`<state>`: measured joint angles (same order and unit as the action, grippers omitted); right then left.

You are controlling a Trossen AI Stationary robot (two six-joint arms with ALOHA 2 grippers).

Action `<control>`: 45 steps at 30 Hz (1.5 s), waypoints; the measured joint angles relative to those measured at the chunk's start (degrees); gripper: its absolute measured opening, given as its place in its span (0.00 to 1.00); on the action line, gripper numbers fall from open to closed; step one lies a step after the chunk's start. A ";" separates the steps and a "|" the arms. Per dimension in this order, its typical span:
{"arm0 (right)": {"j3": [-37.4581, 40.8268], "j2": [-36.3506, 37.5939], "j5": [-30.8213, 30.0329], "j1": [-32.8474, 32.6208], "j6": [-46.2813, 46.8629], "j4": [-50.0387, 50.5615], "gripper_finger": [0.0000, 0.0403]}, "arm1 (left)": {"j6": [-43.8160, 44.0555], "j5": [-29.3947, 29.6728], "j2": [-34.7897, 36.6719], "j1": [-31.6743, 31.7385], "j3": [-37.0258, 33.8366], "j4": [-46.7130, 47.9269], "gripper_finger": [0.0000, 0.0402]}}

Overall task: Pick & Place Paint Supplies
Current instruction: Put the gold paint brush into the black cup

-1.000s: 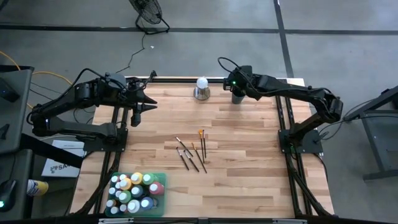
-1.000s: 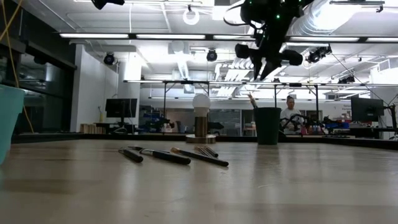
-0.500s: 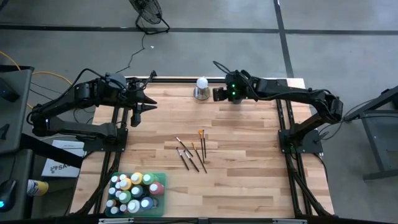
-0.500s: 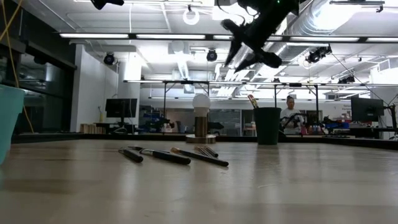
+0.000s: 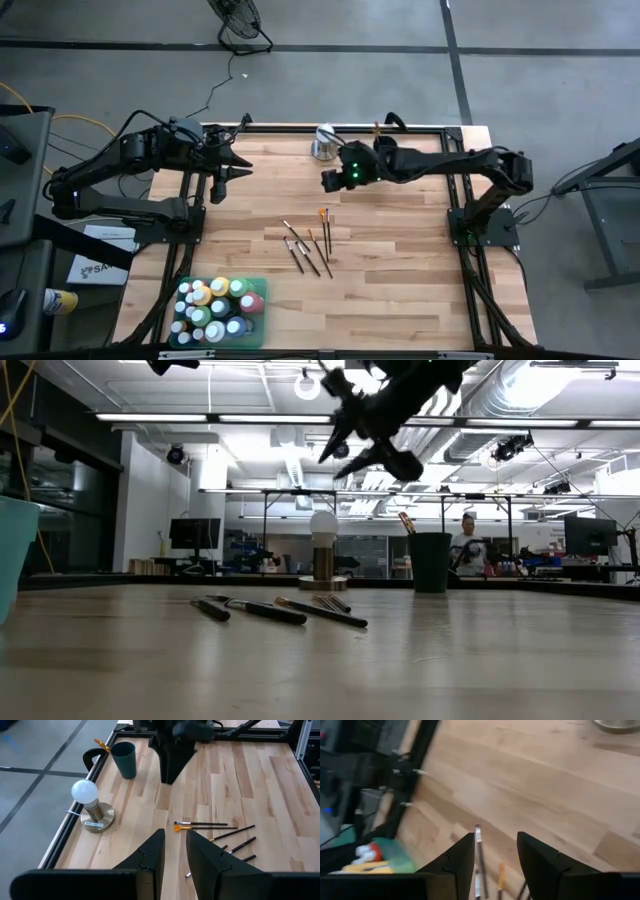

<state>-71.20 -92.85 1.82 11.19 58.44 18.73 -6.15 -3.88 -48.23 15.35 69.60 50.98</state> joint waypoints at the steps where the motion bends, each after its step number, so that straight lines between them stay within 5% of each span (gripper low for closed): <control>1: 0.00 -0.67 -0.26 -0.22 0.33 0.13 0.35 | 0.00 0.00 0.00 0.02 0.00 0.06 0.19; 12: -2.48 -2.19 -2.28 -3.11 3.07 -0.29 0.36 | 0.00 -0.01 0.00 0.00 0.00 0.13 0.19; 22: -17.26 -6.99 -9.38 -5.11 1.80 20.45 0.36 | 0.00 -0.01 -0.03 0.02 0.00 -0.12 0.19; 31: -19.51 -14.94 -5.99 -4.26 6.26 28.57 0.36 | 0.42 0.00 -0.02 0.02 0.00 -0.10 0.19; 45: -19.47 -27.20 -1.85 -4.42 8.43 27.97 0.36 | 0.70 0.02 -0.04 0.02 0.00 0.13 0.19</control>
<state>-90.67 -120.05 -0.03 6.76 66.87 46.70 -5.45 -3.86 -48.27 15.38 69.60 51.11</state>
